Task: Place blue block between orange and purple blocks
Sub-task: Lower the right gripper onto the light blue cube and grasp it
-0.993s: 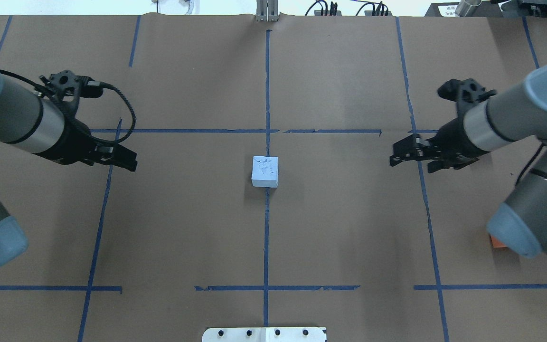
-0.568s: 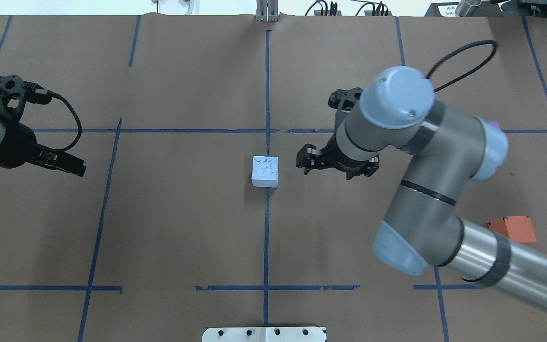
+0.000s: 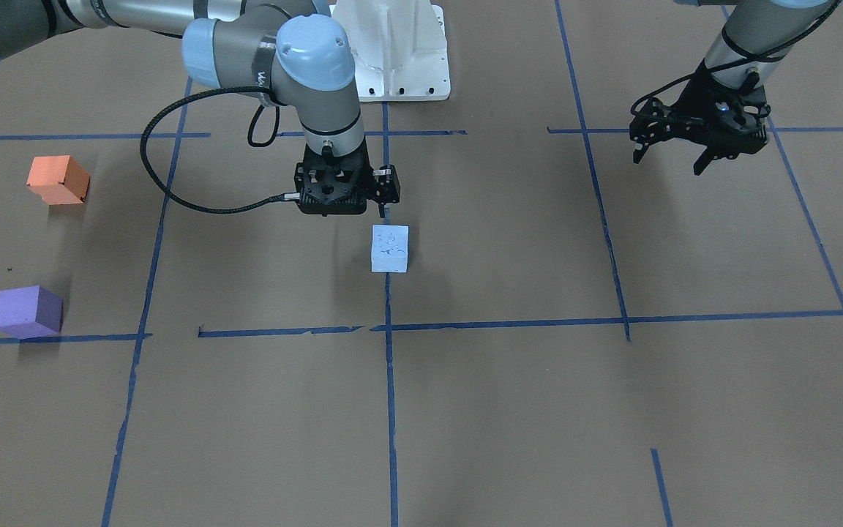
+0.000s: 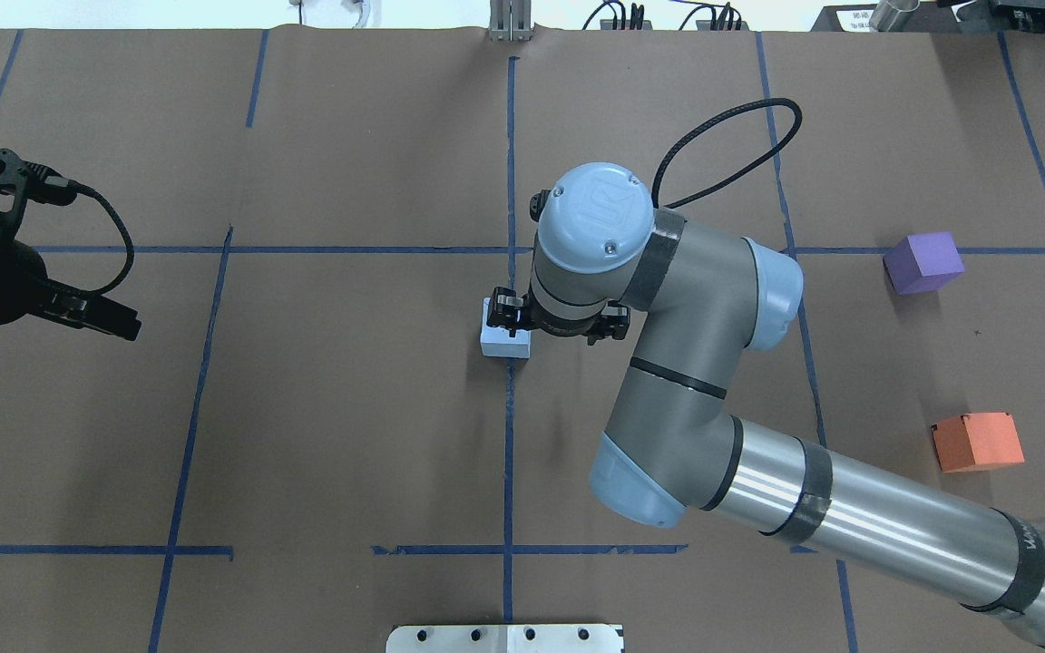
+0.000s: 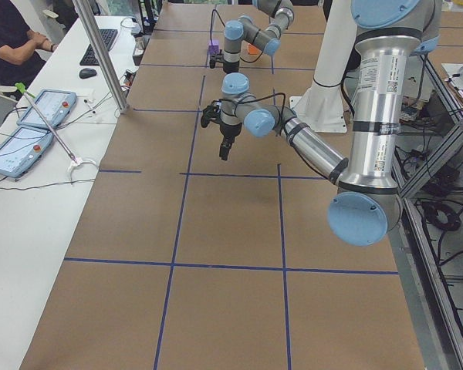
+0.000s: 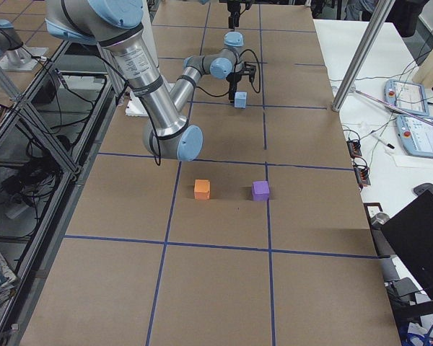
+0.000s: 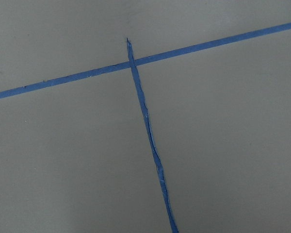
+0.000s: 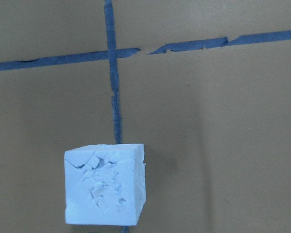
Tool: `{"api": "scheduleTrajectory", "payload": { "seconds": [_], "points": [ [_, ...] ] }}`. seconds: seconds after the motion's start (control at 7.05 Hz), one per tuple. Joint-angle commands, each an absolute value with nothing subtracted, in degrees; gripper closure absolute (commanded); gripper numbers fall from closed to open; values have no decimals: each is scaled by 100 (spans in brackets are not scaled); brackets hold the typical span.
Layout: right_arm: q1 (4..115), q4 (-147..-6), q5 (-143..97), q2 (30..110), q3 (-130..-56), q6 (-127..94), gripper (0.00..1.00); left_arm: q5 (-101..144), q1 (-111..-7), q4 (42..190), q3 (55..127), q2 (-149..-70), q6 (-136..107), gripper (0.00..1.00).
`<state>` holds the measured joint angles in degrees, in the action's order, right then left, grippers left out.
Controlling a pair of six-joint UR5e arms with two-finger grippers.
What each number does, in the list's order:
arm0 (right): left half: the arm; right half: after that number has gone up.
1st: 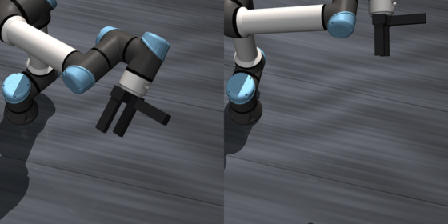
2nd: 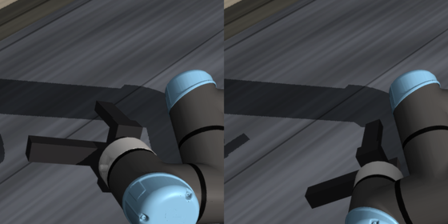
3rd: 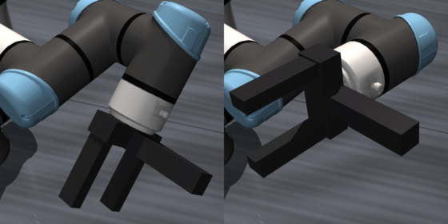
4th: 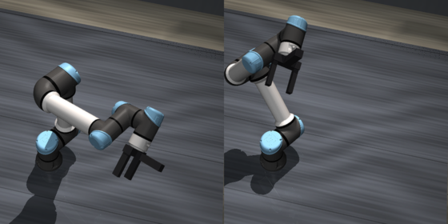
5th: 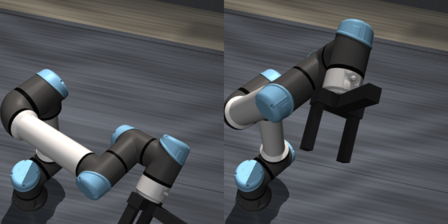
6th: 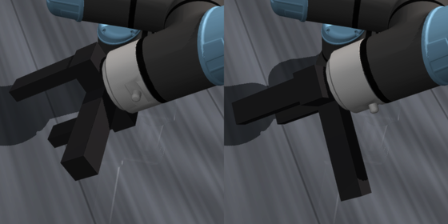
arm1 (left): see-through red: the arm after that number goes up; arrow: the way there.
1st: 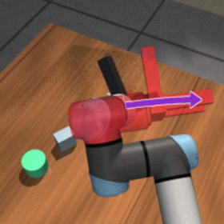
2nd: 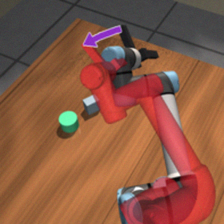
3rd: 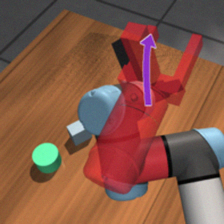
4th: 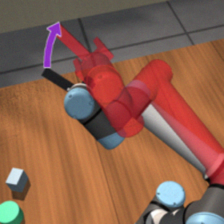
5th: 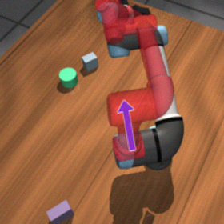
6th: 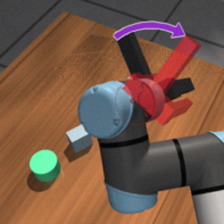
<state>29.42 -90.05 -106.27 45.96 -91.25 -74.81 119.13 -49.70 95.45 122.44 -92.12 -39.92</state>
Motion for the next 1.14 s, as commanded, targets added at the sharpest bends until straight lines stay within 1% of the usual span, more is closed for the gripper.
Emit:
{"api": "scheduleTrajectory", "payload": {
  "seconds": [0.0, 0.57, 0.71, 0.85, 0.99],
  "points": [
    [2874, -8754, -10495, 4010, -8230, -7410, 2, 11900, -4975, 9545, 12252, -9150, -3990, 0],
    [2699, -8745, -10178, 3894, -7858, -7129, 3, 11900, -4975, 9545, 12261, -9141, -3990, 0],
    [2690, -8745, -10178, 3894, -7805, -7128, 4, 11900, -4975, 9554, 12261, -9141, -3990, 0],
    [2689, -8745, -10169, 3894, -7805, -7128, 8, 11900, -4975, 9554, 12287, -9141, -3990, 0],
    [2689, -8745, -10160, 3894, -7796, -7050, 10, 11900, -4975, 9554, 12305, -9141, -3999, 0]
  ]
}}
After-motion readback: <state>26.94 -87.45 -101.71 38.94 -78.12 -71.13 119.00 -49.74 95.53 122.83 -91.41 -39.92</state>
